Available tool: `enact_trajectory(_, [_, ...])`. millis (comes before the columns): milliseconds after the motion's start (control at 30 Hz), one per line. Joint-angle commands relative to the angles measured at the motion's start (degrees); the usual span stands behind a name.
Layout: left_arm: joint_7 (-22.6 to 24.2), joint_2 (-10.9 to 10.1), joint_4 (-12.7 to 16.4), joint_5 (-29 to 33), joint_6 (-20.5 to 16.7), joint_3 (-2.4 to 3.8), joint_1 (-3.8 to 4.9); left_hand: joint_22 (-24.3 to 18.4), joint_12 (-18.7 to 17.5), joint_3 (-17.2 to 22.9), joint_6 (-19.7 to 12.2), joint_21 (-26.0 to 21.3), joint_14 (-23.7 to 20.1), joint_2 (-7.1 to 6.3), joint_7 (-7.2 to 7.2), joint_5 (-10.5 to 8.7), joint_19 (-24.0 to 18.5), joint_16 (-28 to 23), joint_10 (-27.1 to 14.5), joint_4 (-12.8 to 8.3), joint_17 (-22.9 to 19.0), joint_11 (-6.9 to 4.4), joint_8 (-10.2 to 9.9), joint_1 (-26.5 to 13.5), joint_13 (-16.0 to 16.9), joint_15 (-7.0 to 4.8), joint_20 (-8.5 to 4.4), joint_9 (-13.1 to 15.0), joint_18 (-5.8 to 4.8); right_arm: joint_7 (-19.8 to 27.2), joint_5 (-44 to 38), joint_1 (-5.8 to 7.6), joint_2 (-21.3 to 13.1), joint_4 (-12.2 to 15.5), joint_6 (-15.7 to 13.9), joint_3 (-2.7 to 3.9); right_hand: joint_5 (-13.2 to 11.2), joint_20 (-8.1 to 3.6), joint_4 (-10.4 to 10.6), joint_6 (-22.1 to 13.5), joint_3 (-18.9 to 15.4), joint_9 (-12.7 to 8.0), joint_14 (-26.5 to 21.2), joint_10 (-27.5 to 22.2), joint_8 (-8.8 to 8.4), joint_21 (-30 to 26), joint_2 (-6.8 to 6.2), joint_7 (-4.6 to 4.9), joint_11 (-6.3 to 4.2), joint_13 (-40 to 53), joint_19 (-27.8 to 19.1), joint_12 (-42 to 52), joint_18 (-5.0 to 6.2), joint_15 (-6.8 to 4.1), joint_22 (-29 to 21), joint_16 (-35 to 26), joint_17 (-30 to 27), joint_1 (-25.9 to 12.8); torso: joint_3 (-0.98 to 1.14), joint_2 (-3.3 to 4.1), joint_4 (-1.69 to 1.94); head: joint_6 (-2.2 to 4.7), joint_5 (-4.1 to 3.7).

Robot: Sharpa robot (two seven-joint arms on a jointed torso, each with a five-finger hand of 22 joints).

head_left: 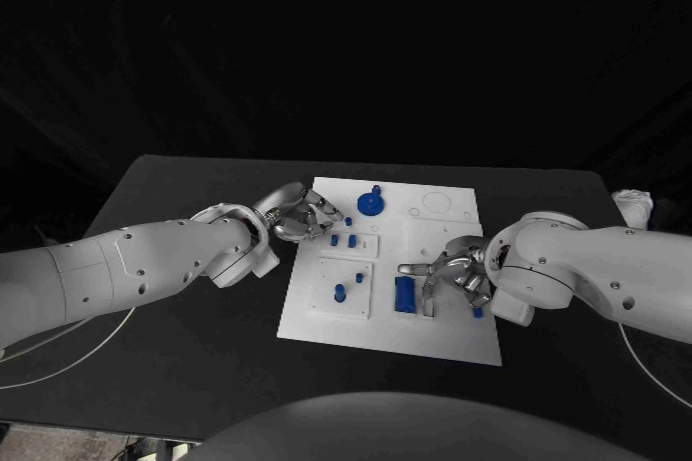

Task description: Assemble the parts on the task board

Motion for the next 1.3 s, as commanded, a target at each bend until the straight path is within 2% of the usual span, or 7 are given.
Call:
enact_trajectory(33, [0.3, -0.1, 0.2, -0.1, 0.6, 0.03, -0.03, 5.9, 0.2, 0.4, 0.0, -0.1, -0.4, -0.05, 0.21, 0.30, -0.4, -0.2, 0.2, 0.0, -0.1, 0.20, 0.3, 0.5, 0.0, 0.14, 0.03, 0.1, 1.18, 5.4, 2.8, -0.09, -1.4, 1.0, -3.4, -0.01, 2.2, 0.09, -0.2, -0.3, -1.2, 0.0, 5.3, 6.1, -0.17, 1.5, 0.52, 0.35, 0.34, 15.1, 1.0, 0.2, 0.32, 0.51, 6.7, 1.2, 12.4, 1.8, 0.03, 0.03, 0.02, 0.00, 0.25])
enact_trajectory(100, [0.5, -0.2, 0.3, -0.1, 0.4, 0.03, -0.04, 5.9, 0.2, 0.4, 0.1, 0.0, -0.4, -0.04, 0.22, 0.32, -0.4, -0.2, 0.2, 0.0, -0.1, 0.20, 0.3, 0.5, 0.0, 0.14, 0.03, 0.1, 1.17, 8.9, 2.9, -0.20, -2.5, 2.0, -5.0, -0.02, 5.8, 0.11, -1.1, -1.3, -0.9, -0.3, 5.7, 6.1, -0.60, 3.0, 1.14, 0.56, 0.48, 15.1, 1.5, 0.2, 0.02, 0.59, 7.3, 2.5, 13.9, 4.7, 0.02, 0.04, 0.04, 0.00, 0.33])
enact_trajectory(300, [1.0, -0.6, 0.5, -0.1, -0.1, 0.03, -0.05, 6.0, 0.3, 0.4, 0.1, 0.1, -0.3, -0.03, 0.21, 0.44, -0.3, -0.2, 0.3, 0.0, -0.1, 0.18, 0.3, 0.5, 0.0, 0.13, 0.04, 0.1, 1.15, 22.2, -2.0, -0.97, -6.7, 6.3, -11.1, -0.03, 29.6, 0.33, -9.5, -5.9, 4.1, -1.8, 6.0, 6.1, -1.77, 11.2, 2.46, 1.43, 1.11, 15.1, 4.0, 0.2, -1.48, 1.03, 10.5, 3.5, 15.1, 21.5, 0.06, 0.04, -0.04, 0.00, 0.52])
enact_trajectory(400, [1.2, -0.7, 0.6, -0.1, -0.2, 0.03, -0.05, 6.0, 0.3, 0.4, 0.1, 0.2, -0.3, -0.03, 0.20, 0.45, -0.3, -0.2, 0.3, 0.0, -0.1, 0.17, 0.3, 0.5, 0.0, 0.13, 0.04, 0.1, 1.15, 26.8, -8.7, -1.50, -8.4, 8.1, -14.2, -0.04, 33.2, 0.53, -12.8, -6.9, 5.8, -2.0, 6.0, 6.1, -1.13, 12.6, 2.53, 1.87, 1.35, 15.1, 4.3, 0.2, -1.73, 1.32, 11.0, 3.5, 15.1, 26.7, 0.05, 0.02, -0.09, 0.00, 0.46])
enact_trajectory(567, [1.5, -0.7, 0.7, 0.0, -0.3, 0.03, -0.06, 6.0, 0.3, 0.4, 0.2, 0.2, -0.3, -0.02, 0.21, 0.51, -0.3, -0.2, 0.4, 0.0, -0.1, 0.16, 0.3, 0.6, 0.0, 0.13, 0.04, 0.1, 1.14, 31.0, -24.0, -2.77, -10.1, 10.4, -19.4, -0.05, 30.8, 0.79, -15.8, -11.0, 4.7, 0.5, 6.0, 6.1, 3.03, 13.5, 1.66, 2.23, 1.44, 15.1, 4.2, 0.2, -1.85, 1.22, 11.1, 3.5, 15.1, 30.7, 0.04, 0.01, -0.09, 0.00, 0.32])
enact_trajectory(933, [2.2, -1.0, 1.0, 0.0, -0.5, 0.03, -0.12, 6.0, 0.5, 0.4, 0.4, 0.4, -0.3, 0.03, 0.22, 0.64, -0.2, -0.1, 0.6, 0.0, -0.1, 0.17, 0.4, 0.6, 0.1, 0.12, 0.03, 0.2, 1.12, 29.8, -44.2, -7.82, -9.7, 10.6, -22.7, -0.05, 22.7, 1.14, -11.9, -21.9, -2.7, 14.1, 6.0, 6.1, 26.85, 12.1, 0.81, 1.72, 1.24, 15.1, 2.8, 0.2, -1.31, 1.77, 10.5, 3.5, 15.1, 29.7, 0.02, 0.02, 0.02, 0.00, 0.56])
enact_trajectory(1300, [2.3, -1.3, 1.1, 0.0, -0.5, 0.03, -0.13, 6.0, 0.5, 0.4, 0.4, 0.4, -0.3, 0.03, 0.22, 0.64, -0.2, -0.1, 0.6, 0.0, -0.1, 0.17, 0.4, 0.6, 0.1, 0.12, 0.03, 0.2, 1.12, 28.7, -46.8, -10.47, -8.1, 9.2, -22.6, -0.05, 12.9, 1.00, -8.5, -24.2, -6.3, 18.0, 6.0, 6.1, 36.42, 11.7, 0.23, 0.85, 1.05, 15.1, 2.6, 0.2, -1.22, 1.40, 10.3, 3.5, 15.1, 29.5, 0.00, -0.04, -0.05, 0.00, 0.44])
